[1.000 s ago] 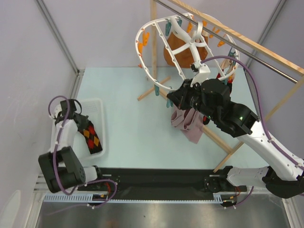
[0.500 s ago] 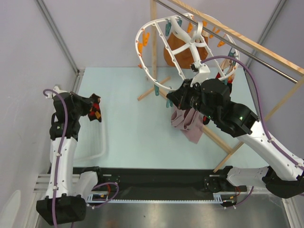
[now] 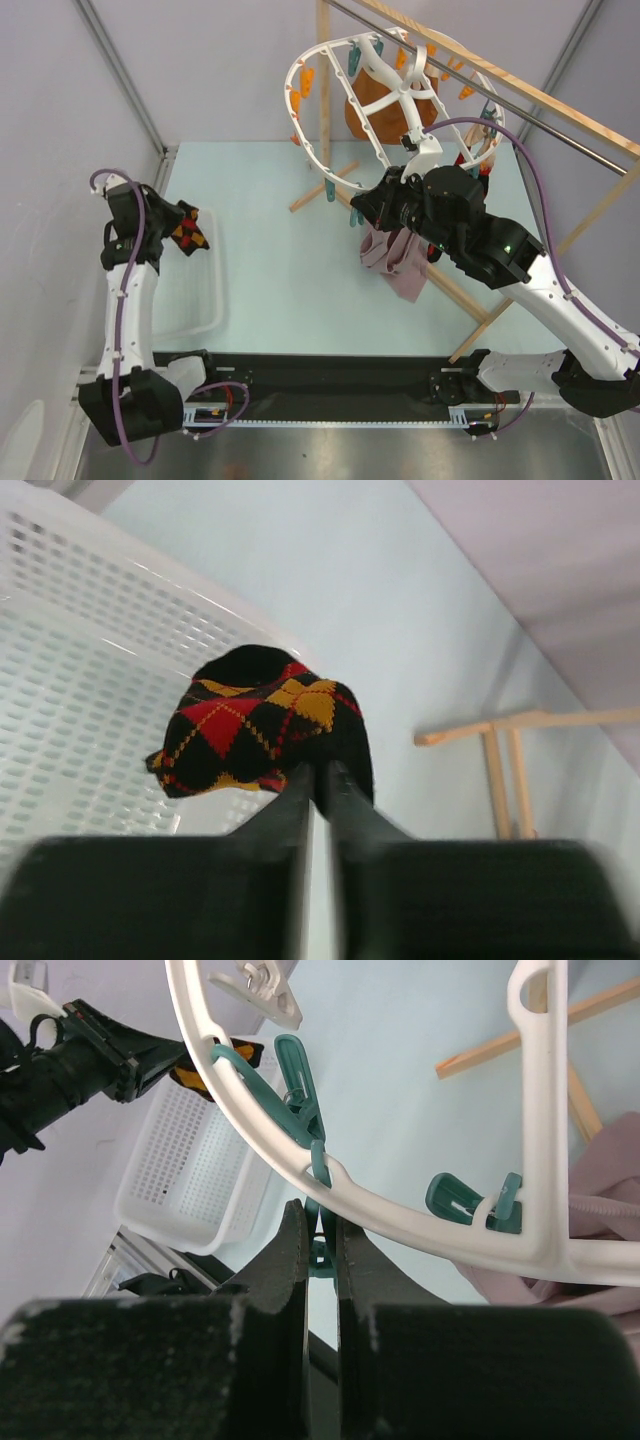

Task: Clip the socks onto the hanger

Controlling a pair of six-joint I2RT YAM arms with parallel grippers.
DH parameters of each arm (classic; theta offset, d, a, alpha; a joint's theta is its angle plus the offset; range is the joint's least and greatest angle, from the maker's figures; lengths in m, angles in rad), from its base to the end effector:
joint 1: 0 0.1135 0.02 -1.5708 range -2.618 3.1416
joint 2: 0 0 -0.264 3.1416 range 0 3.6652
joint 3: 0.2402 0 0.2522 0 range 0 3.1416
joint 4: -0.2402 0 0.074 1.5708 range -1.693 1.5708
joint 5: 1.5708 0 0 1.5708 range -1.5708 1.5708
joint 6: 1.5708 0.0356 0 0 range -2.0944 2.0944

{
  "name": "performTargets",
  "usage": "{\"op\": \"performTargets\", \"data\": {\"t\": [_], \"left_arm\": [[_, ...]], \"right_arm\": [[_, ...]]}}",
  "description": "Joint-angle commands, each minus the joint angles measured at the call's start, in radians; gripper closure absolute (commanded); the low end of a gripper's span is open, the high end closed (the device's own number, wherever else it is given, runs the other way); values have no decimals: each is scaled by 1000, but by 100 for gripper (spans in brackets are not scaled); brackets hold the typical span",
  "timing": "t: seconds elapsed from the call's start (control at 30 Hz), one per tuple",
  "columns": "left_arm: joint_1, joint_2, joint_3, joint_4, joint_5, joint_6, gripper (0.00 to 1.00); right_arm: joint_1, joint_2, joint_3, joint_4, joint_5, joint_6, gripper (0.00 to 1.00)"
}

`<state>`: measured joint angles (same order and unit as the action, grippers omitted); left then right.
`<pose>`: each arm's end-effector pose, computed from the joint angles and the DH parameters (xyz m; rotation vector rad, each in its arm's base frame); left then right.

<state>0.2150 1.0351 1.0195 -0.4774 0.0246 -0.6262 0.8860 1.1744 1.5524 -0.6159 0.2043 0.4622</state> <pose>0.2226 0.0477 0.3448 -0.8334 1.9007 -0.2783 0.1507 0.1731 0.4775 -0.2454 1.8562 0.7667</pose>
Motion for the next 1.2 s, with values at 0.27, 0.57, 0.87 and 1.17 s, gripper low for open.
{"op": "performTargets", "data": {"t": [0.27, 0.57, 0.87, 1.17], "left_arm": [[127, 189, 116, -33, -181, 175, 30], [-46, 273, 120, -158, -348, 267, 35], [139, 298, -22, -109, -217, 51, 37], [207, 465, -67, -86, -169, -84, 37]], "right_arm": [[-2, -9, -5, 24, -3, -5, 100], [-2, -5, -5, 33, -17, 3, 100], [-4, -25, -31, 45, -20, 6, 100], [-9, -30, -32, 45, -37, 3, 100]]}}
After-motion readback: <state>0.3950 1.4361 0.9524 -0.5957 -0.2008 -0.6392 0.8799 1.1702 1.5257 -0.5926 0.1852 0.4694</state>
